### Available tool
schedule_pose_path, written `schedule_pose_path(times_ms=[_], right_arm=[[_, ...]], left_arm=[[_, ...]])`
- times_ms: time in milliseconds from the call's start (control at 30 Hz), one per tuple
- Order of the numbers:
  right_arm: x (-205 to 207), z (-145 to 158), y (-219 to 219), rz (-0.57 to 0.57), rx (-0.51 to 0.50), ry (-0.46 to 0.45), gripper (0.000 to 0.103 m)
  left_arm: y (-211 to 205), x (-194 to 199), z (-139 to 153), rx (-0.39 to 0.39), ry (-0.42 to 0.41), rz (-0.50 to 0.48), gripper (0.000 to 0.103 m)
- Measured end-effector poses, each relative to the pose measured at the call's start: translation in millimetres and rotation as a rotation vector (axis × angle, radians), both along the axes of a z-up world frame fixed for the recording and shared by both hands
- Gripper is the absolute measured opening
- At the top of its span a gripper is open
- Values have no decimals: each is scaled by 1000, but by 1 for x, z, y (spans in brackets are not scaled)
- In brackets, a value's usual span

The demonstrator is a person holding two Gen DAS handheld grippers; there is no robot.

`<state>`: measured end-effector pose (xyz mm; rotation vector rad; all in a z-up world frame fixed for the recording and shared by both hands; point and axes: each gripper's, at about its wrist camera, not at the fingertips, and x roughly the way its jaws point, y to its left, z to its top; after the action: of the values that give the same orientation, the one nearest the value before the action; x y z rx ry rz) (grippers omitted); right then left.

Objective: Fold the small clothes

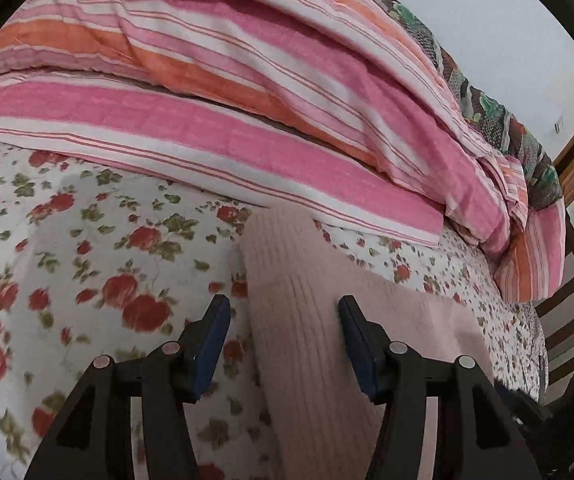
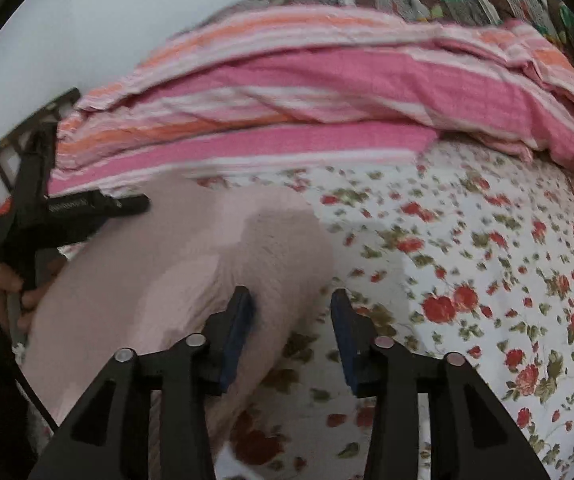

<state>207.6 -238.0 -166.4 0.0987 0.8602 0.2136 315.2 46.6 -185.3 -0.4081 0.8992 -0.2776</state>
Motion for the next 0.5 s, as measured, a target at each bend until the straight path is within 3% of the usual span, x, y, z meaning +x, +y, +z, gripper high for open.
schedule_pose_path(times_ms=[67, 167, 367, 500], right_arm=[[-2, -2, -3, -10, 11, 2, 40], [-4, -1, -1, 1, -11, -16, 40], [-10, 9, -13, 10, 77, -50, 41], [-14, 14, -4, 49, 79, -66, 41]], left_arm=[[-2, 0, -2, 5, -23, -2, 31], [-7, -5, 2, 59, -54, -2, 31], [-18, -18, 14, 174, -94, -10, 37], [-24, -28, 18, 214, -95, -8, 38]])
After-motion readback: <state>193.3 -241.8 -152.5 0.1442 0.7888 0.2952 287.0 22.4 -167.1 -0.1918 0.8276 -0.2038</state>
